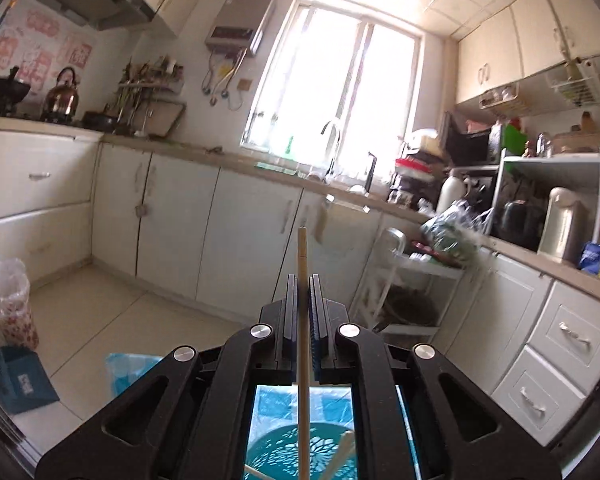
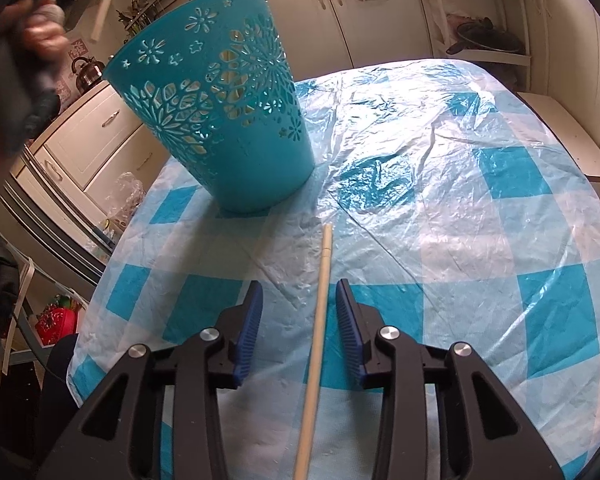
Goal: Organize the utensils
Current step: 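Lift the chopstick over the teal basket and open the left tool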
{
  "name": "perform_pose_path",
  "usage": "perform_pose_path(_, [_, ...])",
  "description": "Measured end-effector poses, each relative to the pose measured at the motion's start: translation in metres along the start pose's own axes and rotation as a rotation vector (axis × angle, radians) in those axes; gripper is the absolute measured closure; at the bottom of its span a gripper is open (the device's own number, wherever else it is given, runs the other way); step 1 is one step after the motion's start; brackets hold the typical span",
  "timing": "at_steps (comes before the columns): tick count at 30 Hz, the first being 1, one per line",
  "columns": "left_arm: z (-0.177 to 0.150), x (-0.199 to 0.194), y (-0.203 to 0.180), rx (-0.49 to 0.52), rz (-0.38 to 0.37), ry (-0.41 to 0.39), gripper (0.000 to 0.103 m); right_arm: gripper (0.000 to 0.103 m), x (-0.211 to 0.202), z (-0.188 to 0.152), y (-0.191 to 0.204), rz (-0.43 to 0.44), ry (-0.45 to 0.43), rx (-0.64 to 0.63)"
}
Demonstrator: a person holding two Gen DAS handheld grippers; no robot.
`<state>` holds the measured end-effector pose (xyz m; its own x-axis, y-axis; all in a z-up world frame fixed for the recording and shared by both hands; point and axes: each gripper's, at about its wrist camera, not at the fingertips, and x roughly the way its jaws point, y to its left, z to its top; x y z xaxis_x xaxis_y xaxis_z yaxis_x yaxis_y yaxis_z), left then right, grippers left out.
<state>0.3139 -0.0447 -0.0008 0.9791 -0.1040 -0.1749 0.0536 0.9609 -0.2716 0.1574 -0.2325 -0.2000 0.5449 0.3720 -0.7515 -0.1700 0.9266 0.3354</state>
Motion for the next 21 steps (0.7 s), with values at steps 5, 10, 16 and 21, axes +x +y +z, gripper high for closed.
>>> perform_pose_path(5, [-0.021,0.014,0.001,0.023,0.019,0.046,0.098,0.064,0.002,0.003,-0.002,0.011,0.002,0.01])
perform_pose_path(10, [-0.041,0.013,0.004,0.04,0.034,0.087,0.098,0.062,0.002,0.003,-0.001,0.011,0.003,0.003])
perform_pose_path(16, [-0.053,0.004,0.007,0.064,0.029,0.164,0.093,0.062,0.002,0.002,-0.001,0.007,0.001,-0.005])
perform_pose_path(21, [-0.046,-0.026,0.018,0.055,0.039,0.167,0.061,0.062,0.0,0.001,0.001,-0.026,-0.005,-0.029])
